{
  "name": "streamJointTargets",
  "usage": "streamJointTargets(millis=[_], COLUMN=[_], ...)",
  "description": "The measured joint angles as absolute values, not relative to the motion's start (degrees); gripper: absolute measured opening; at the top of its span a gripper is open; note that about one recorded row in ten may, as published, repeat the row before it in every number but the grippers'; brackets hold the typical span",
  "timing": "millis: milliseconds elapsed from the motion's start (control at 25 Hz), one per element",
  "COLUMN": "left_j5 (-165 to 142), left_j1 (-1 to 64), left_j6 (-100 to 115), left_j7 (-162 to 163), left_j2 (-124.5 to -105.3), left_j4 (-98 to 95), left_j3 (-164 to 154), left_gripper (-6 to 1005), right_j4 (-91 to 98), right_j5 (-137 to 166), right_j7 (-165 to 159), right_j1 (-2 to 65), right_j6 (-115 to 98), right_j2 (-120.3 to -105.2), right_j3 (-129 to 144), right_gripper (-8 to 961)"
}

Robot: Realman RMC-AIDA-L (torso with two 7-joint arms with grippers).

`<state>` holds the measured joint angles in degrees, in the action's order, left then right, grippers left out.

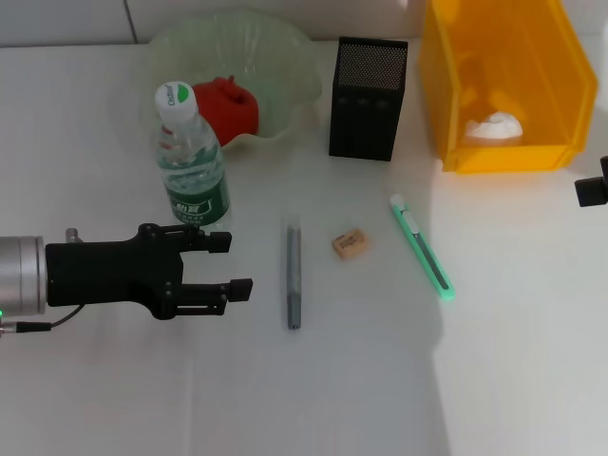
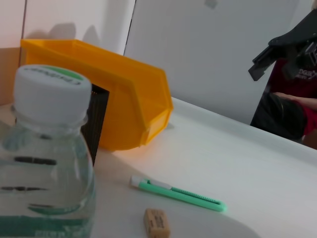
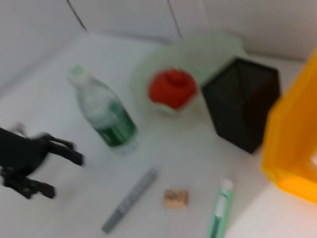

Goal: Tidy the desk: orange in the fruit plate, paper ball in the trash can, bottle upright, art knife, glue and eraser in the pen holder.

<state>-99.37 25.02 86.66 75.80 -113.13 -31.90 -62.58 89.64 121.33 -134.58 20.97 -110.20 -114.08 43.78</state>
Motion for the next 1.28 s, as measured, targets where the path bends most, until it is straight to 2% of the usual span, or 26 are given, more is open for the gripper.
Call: streamJointTargets(millis=[120, 160, 200, 320, 360, 480, 760, 1240, 1280], left_j5=[-99.5, -99.5, -99.5, -99.6, -99.6, -99.6, -99.7, -99.8, -99.8], left_j1=[25.0, 25.0, 25.0, 25.0, 25.0, 25.1, 25.2, 25.4, 25.5], left_j6=[85.5, 84.8, 84.8, 83.7, 83.6, 83.3, 82.3, 81.6, 81.5], left_j7=[75.8, 75.8, 75.8, 75.9, 75.9, 75.9, 75.8, 75.8, 75.8], left_j2=[-113.14, -113.2, -113.2, -113.35, -113.38, -113.52, -113.91, -114.22, -114.26], left_j4=[-31.9, -32.0, -32.0, -32.1, -32.2, -32.4, -32.5, -32.5, -32.5], left_j3=[-62.6, -62.6, -62.6, -62.8, -62.8, -62.8, -62.8, -62.9, -63.0], left_gripper=[770, 770, 770, 770, 770, 770, 770, 770, 770], right_j4=[96.2, 96.8, 96.8, 93.8, 89.7, 85.2, 66.9, 53.8, 53.3], right_j5=[131.8, 137.9, 137.9, 148.2, 154.6, 157.7, 156.4, 152.2, 152.1], right_j7=[-145.0, -147.4, -147.4, -148.4, -148.5, -149.0, -154.3, -155.3, -155.4], right_j1=[28.0, 32.5, 32.5, 37.9, 40.9, 42.5, 46.4, 50.8, 50.9], right_j6=[-114.5, -115.8, -115.8, -115.0, -112.3, -108.7, -90.1, -78.4, -77.7], right_j2=[-114.23, -114.93, -114.93, -116.86, -118.46, -119.32, -119.49, -119.62, -119.65], right_j3=[47.7, 50.2, 50.2, 54.4, 57.1, 60.5, 73.9, 81.5, 81.9], right_gripper=[701, 701, 701, 700, 700, 700, 700, 700, 642])
